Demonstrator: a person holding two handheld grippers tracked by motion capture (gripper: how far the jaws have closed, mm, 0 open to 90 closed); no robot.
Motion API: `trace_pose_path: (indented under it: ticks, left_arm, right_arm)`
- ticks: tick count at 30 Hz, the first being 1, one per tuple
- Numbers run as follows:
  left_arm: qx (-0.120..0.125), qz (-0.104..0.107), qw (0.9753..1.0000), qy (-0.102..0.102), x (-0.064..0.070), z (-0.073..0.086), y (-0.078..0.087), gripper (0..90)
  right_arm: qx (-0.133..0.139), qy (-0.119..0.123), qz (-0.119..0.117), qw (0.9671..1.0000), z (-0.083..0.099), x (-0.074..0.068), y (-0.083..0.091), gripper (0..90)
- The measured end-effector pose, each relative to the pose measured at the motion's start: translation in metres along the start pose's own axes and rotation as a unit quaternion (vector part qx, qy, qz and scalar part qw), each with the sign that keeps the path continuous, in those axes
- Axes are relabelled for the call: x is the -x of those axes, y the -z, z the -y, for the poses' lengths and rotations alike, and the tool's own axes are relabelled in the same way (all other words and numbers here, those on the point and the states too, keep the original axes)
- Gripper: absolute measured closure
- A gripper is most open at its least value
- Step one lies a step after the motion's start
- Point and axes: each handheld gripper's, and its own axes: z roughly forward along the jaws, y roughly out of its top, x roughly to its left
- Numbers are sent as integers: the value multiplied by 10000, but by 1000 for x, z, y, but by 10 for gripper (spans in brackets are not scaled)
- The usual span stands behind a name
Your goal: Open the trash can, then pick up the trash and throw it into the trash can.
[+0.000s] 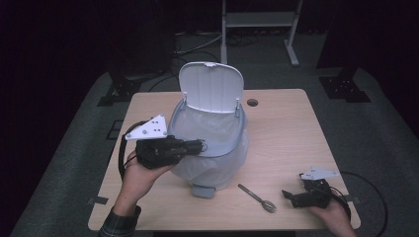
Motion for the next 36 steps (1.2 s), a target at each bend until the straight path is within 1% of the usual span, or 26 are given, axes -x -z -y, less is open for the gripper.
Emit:
trace_pose_path:
  ticks: [3, 4, 8, 10, 12, 21, 24, 25, 28, 30, 33, 34, 36]
  left_arm:
    - [22, -41, 10000, 12, 0, 0, 3, 813]
    - [41, -84, 10000, 11, -1, 0, 8, 810]
    - [132, -175, 9997, 50, -1, 1, 16, 796]
    - [139, -206, 9997, 48, -2, 1, 21, 780]
    - [176, -200, 9996, 104, -2, 3, 24, 766]
    - [127, -340, 9992, 186, 0, 11, 41, 722]
    - [120, -386, 9990, 214, 1, 14, 45, 704]
    - [87, -418, 9988, 239, 1, 17, 49, 669]
    - [78, -465, 9985, 273, 2, 20, 52, 626]
    - [54, -549, 9981, 276, 1, 24, 56, 593]
    - [26, -663, 9974, 264, 2, 29, 57, 506]
    - [26, -663, 9974, 264, 2, 29, 57, 481]
    - [-14, -779, 9965, 293, 1, 34, 58, 429]
  right_arm:
    - [-1, 0, 3, 10000, 0, 0, 0, 57]
    - [0, -4, 5, 10000, 0, 0, 0, 57]
    - [0, -14, 13, 10000, 0, 0, 0, 57]
    - [0, -14, 13, 10000, 0, 0, 0, 57]
    - [1, -13, 13, 10000, 0, 0, 0, 57]
    - [0, -13, 14, 10000, 0, 0, 0, 57]
    - [0, -16, 16, 10000, 0, 0, 0, 57]
    - [0, -17, 17, 10000, 0, 0, 0, 57]
    - [1, -22, 18, 10000, 0, 0, 0, 57]
    - [1, -22, 21, 10000, 0, 0, 0, 57]
    - [2, -22, 22, 10000, 0, 0, 0, 57]
    - [1, -24, 22, 10000, 0, 0, 0, 57]
    - [1, -29, 28, 10000, 1, 0, 1, 57]
